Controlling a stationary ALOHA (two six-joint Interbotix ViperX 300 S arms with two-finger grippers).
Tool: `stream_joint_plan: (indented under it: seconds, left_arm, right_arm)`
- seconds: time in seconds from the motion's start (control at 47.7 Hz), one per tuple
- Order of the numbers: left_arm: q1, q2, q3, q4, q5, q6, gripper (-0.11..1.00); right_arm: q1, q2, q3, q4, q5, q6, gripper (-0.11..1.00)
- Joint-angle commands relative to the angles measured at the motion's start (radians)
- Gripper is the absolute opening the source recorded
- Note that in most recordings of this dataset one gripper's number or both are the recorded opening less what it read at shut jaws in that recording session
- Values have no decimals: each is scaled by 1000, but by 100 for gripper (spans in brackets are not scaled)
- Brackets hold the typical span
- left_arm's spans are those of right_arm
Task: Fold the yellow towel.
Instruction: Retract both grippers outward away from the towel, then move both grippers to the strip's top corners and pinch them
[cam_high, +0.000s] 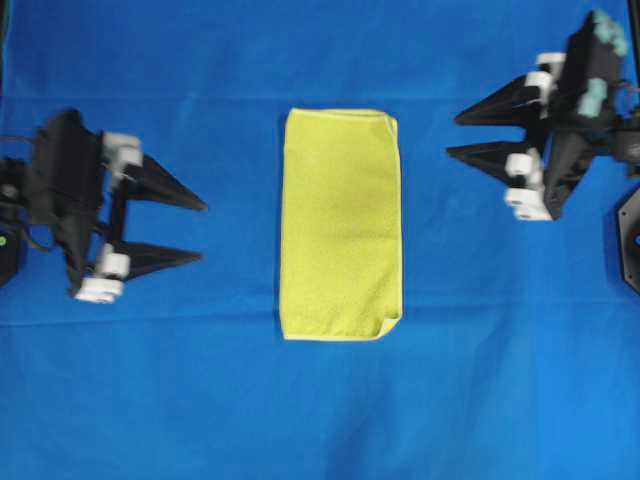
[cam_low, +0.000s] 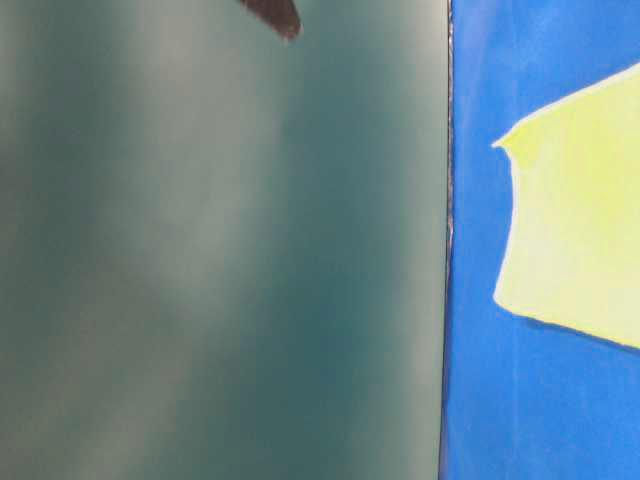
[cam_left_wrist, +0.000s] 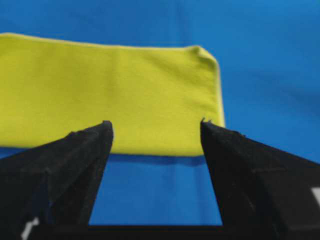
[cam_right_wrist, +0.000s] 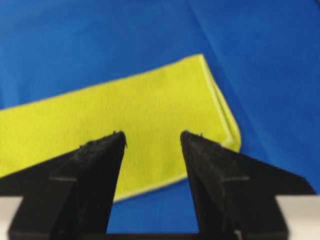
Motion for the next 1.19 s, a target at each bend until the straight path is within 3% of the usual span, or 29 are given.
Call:
stream_joint_plan:
  seconds: [0.0, 0.23, 0.587, 0.754, 0.964, 1.173]
  left_arm:
    - [26, -67, 44, 2, -15, 2, 68]
    - [44, -175, 137, 2, -28, 0, 68]
    - [51, -164, 130, 2, -31, 2, 68]
    - [123, -124, 98, 2, -54, 0, 68]
    - [227, 23, 20, 2, -84, 8, 68]
    - [291, 284, -124, 3, -91, 14, 68]
  right_arm:
    - [2, -43, 35, 5, -25, 3, 54]
    - [-3, -87, 121, 40, -84, 3, 54]
    - [-25, -84, 106, 48, -80, 5, 54]
    - [-94, -28, 25, 41, -20, -2, 54]
    - [-163, 160, -74, 9, 31, -8, 54]
    - [-178, 374, -195, -12, 31, -12, 54]
